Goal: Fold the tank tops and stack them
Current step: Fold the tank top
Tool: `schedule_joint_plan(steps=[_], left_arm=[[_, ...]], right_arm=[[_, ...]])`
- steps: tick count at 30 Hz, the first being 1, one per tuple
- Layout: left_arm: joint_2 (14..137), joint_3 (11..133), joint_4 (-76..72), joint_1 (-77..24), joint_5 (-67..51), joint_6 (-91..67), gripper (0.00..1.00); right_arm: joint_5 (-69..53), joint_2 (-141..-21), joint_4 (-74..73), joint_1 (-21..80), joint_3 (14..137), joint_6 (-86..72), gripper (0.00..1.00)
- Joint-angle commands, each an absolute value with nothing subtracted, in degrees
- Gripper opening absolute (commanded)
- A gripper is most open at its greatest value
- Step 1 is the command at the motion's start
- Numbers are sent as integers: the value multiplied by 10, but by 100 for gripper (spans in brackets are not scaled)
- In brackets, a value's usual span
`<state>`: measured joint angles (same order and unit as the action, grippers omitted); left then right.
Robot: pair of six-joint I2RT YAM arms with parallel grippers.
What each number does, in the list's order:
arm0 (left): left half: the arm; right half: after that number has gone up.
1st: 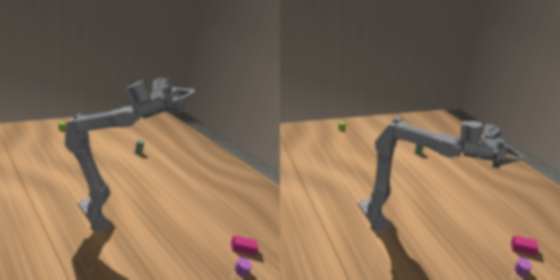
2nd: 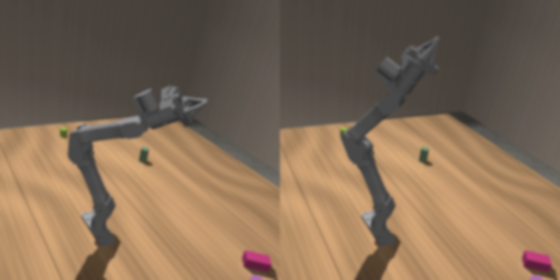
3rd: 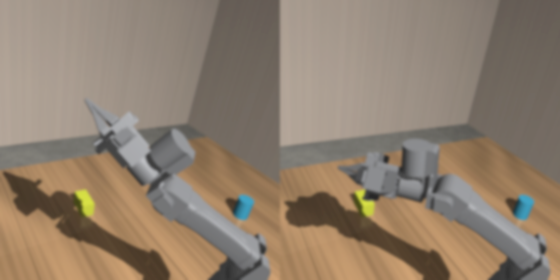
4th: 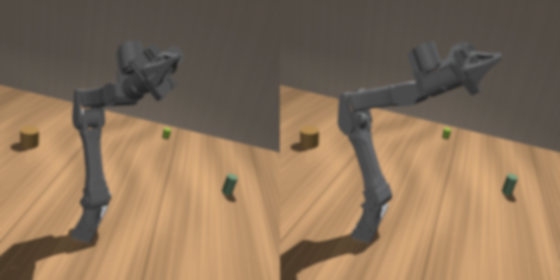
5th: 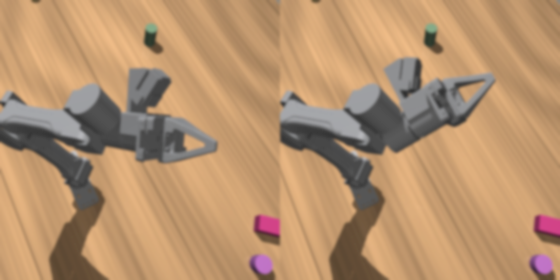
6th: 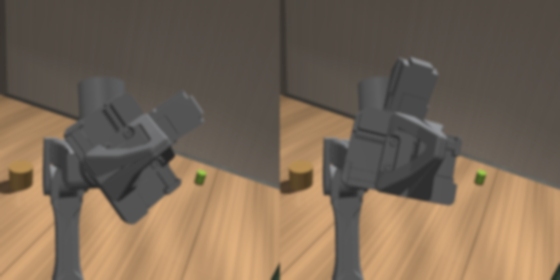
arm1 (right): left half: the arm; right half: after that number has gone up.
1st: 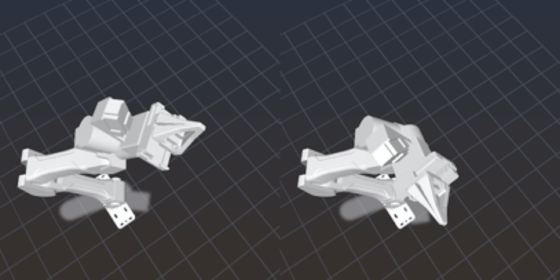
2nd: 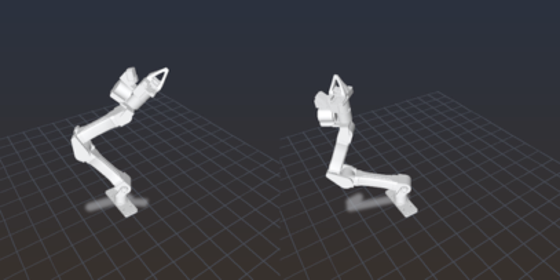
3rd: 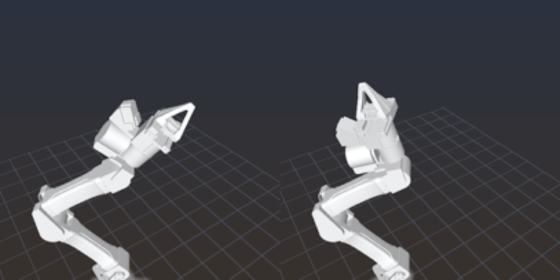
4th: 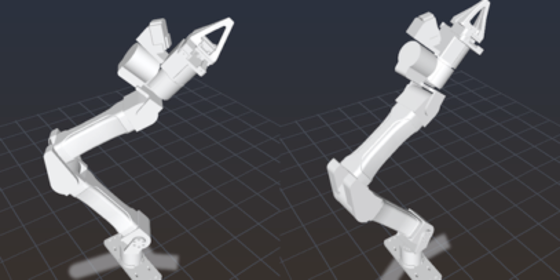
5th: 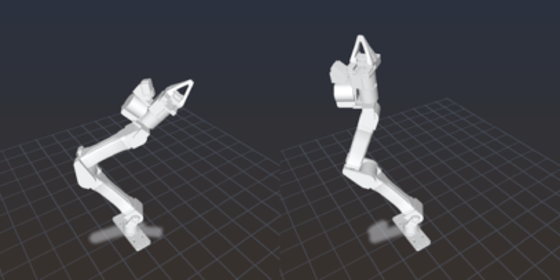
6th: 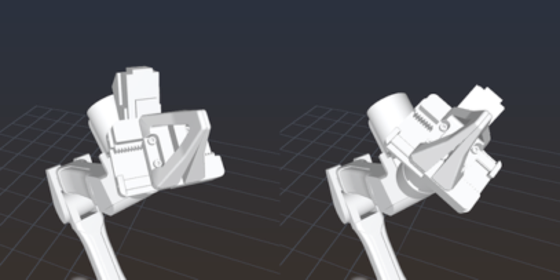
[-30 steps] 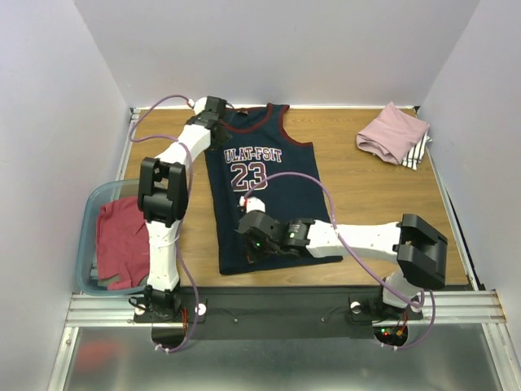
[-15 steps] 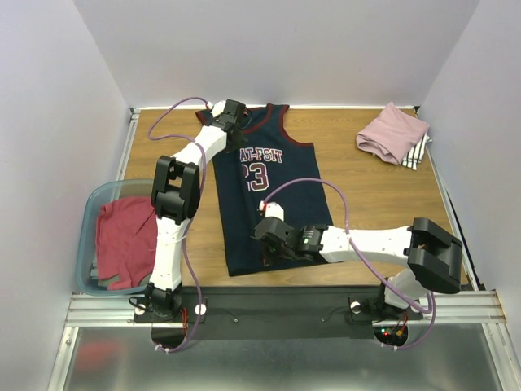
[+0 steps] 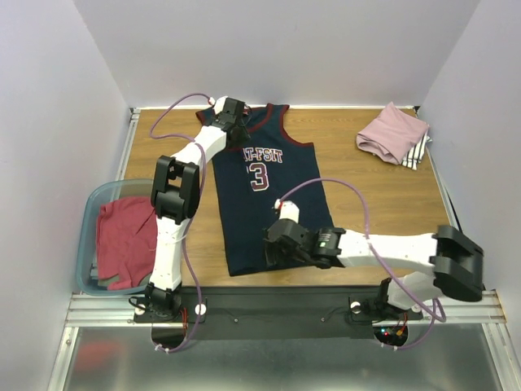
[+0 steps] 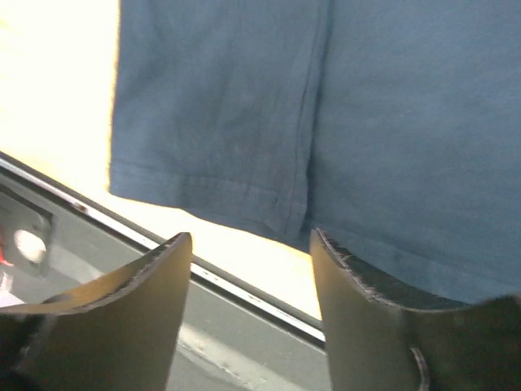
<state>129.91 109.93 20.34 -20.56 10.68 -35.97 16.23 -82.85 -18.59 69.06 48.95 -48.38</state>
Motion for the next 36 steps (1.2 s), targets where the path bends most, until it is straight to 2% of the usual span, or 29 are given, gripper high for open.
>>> schedule_joint_plan(steps=[1,4,7,11,16,19,27,36], left_arm=[[1224,1101,144,-210,68,-322,54],[1211,1105,154,-224,61,-320,55],[1160,1032,140,-249,63,-351,51],[1082,877,78,-286,65,-409,35],[999,697,3,-351,64,-457,23],[981,644,-11,-387,64,-452,22],[932,558,-37,-511,99,-466,21],[950,519,-8,-558,118,-493,20]], right_arm=[[259,-739,-228,683,505,-489,68],[254,-701,-243,604,507,-457,68],[214,-718,-239,431,525,-400,68],[110,-812,-216,288,590,-323,65],[118,-931,-194,236,681,-295,63],[140,-976,-190,228,716,-287,63],[115,-1122,-154,164,838,-263,63],[35,-1208,-131,142,936,-250,59]])
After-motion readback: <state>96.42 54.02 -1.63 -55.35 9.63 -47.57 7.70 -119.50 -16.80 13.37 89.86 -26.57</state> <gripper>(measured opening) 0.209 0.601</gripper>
